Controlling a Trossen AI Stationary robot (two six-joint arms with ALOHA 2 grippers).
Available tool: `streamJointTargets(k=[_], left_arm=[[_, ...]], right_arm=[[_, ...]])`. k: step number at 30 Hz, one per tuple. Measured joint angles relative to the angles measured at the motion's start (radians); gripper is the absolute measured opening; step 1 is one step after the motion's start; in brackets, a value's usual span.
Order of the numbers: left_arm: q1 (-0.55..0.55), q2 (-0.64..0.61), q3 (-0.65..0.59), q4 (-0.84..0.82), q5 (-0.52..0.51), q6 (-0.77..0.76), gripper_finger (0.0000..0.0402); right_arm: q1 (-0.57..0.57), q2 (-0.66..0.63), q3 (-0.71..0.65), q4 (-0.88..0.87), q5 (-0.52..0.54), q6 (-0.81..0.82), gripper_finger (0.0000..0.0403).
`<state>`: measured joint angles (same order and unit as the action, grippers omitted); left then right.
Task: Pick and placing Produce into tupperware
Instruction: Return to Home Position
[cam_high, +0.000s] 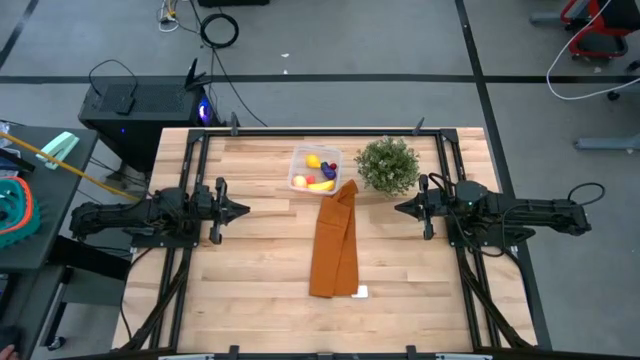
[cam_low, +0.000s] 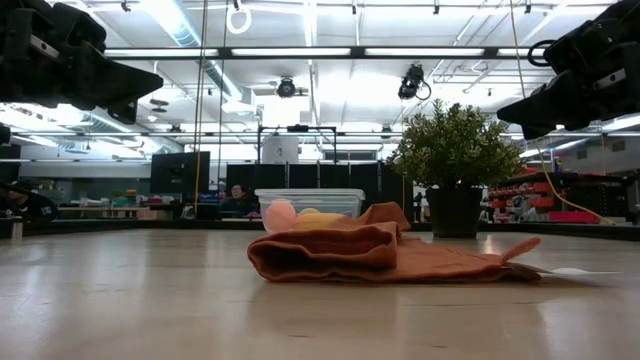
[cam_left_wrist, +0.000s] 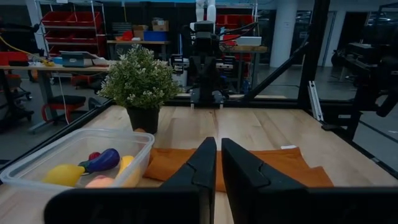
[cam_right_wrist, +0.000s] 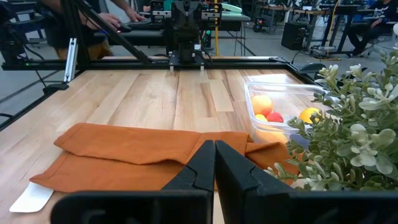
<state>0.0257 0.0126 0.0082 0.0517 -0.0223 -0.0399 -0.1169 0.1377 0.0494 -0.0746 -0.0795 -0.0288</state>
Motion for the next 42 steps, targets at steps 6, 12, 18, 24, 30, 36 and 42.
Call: streamJointTargets(k=[6,12,18,24,30,36,42], left_arm=[[0.000,0.000,0.000,0.000,0.000,0.000,0.0029],[0.000,0.000,0.000,0.000,0.000,0.000,0.0038],[0.000,0.000,0.000,0.000,0.000,0.000,0.0039],[0.000,0.000,0.000,0.000,0.000,0.000,0.0031],[0.000,0.000,0.000,0.000,0.000,0.000,0.0029],[0.000,0.000,0.000,0.000,0.000,0.000,0.0038],[0.000,0.000,0.000,0.000,0.000,0.000,0.0039]], right_arm=[[0.000,0.000,0.000,0.000,0.000,0.000,0.0016],[0.000,0.000,0.000,0.000,0.000,0.000,0.0016],[0.000,0.000,0.000,0.000,0.000,0.000,0.0016],[0.000,0.000,0.000,0.000,0.000,0.000,0.0016],[0.000,0.000,0.000,0.000,0.000,0.000,0.0016],[0.000,0.000,0.000,0.000,0.000,0.000,0.0016],[0.000,0.000,0.000,0.000,0.000,0.000,0.0016]])
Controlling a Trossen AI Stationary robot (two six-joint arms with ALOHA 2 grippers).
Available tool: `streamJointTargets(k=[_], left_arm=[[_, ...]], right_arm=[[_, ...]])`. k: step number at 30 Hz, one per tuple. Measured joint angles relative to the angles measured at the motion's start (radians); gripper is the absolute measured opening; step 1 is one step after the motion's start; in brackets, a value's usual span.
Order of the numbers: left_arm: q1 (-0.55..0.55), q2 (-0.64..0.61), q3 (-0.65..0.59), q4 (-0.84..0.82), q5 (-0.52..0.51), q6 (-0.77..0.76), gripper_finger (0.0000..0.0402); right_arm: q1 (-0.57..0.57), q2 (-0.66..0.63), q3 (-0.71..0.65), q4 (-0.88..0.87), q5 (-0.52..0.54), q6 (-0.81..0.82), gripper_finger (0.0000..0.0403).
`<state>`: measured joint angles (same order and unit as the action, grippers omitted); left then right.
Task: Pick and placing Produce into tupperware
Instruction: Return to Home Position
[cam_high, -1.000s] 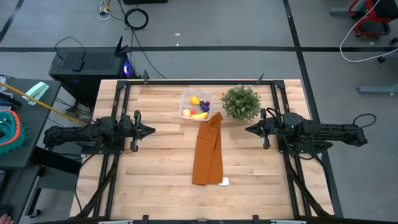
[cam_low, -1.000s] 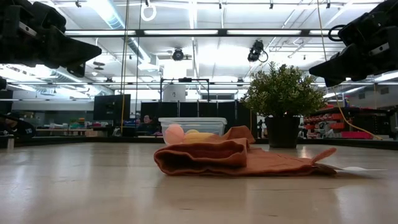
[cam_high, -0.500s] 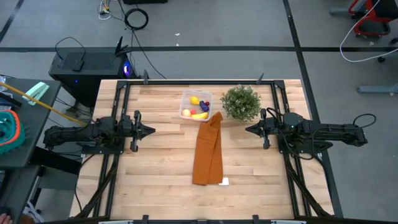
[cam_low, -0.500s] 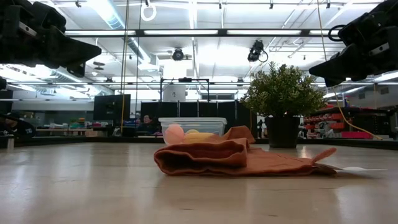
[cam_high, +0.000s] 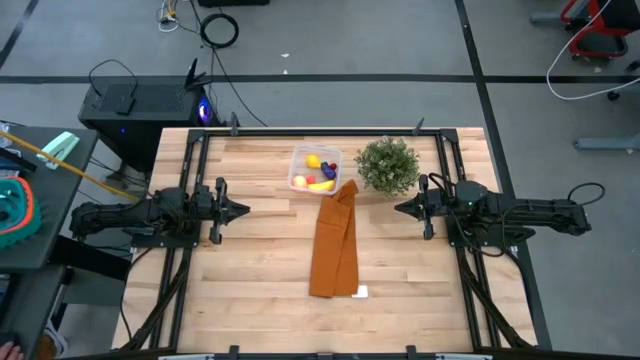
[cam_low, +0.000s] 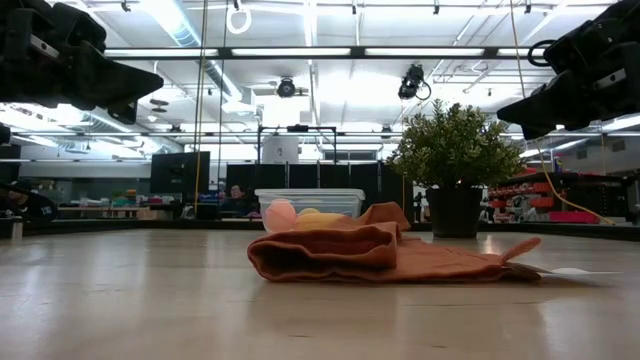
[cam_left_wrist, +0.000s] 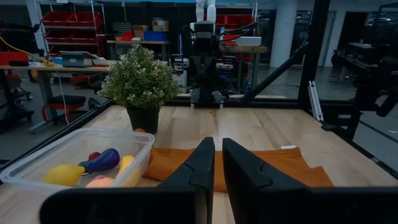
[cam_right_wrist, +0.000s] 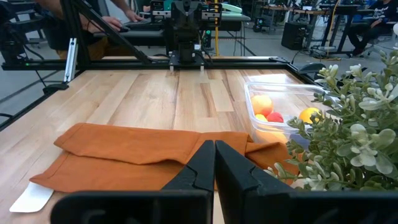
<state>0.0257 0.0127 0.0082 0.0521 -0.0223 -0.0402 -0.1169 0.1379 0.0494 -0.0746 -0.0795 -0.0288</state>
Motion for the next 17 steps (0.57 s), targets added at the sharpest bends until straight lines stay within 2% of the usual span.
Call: streamJointTargets(k=[10,17], left_arm=[[0.000,0.000,0.000,0.000,0.000,0.000,0.0028],[0.000,0.000,0.000,0.000,0.000,0.000,0.0036]], right_arm=[[0.000,0.000,0.000,0.000,0.000,0.000,0.0016],[0.000,0.000,0.000,0.000,0.000,0.000,0.0016]])
